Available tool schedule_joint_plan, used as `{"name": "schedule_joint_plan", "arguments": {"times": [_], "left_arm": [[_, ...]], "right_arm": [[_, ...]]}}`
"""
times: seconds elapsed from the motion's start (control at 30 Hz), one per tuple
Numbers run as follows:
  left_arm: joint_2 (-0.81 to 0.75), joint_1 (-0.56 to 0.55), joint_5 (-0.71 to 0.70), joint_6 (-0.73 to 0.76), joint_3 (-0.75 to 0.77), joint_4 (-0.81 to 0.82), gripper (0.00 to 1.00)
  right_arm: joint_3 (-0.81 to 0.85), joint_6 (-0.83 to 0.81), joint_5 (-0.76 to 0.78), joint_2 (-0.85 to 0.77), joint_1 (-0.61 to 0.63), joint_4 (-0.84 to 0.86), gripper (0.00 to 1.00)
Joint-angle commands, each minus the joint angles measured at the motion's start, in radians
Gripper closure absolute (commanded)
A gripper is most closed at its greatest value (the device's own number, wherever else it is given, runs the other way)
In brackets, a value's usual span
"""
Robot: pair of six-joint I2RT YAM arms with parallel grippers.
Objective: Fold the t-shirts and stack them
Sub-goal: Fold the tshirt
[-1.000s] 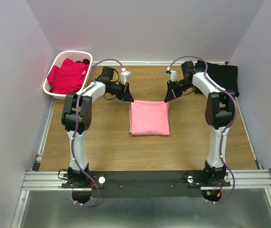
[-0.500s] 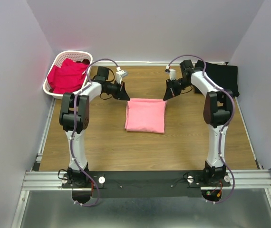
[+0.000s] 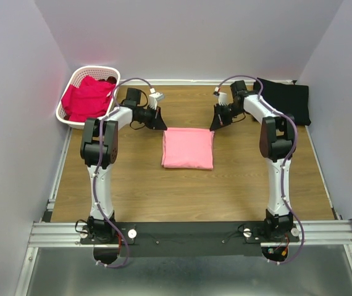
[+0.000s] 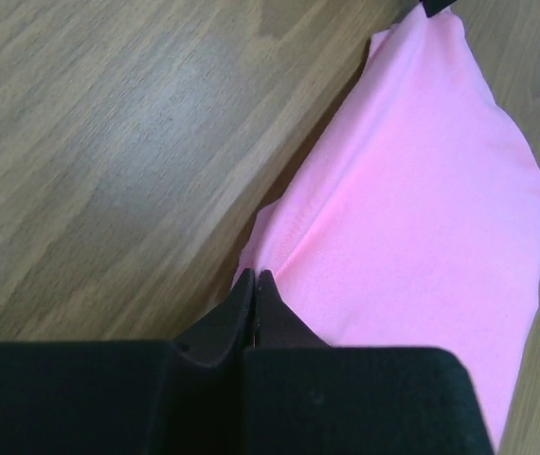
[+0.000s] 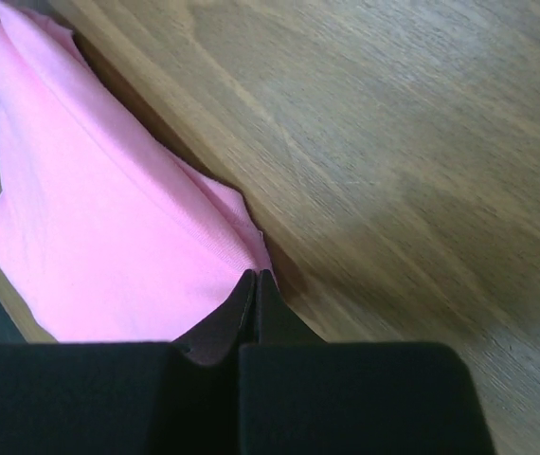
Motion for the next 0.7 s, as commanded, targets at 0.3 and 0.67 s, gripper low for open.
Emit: {"name": "schedule_joint_plan", "arguments": {"times": [0.3, 0.67], "left_arm": [[-0.039, -0.005, -0.074, -0.117, -0.075, 0.146, 1.0], [-0.31, 0.043, 0.074, -0.169, -0.173, 0.293, 0.26]], "right_arm": [[-0.026, 0.064, 0.157, -0.077, -0.002, 0.05, 0.41], [-0.092, 0.211, -0.131, -0.275, -0.002, 0.117, 0.0]]}}
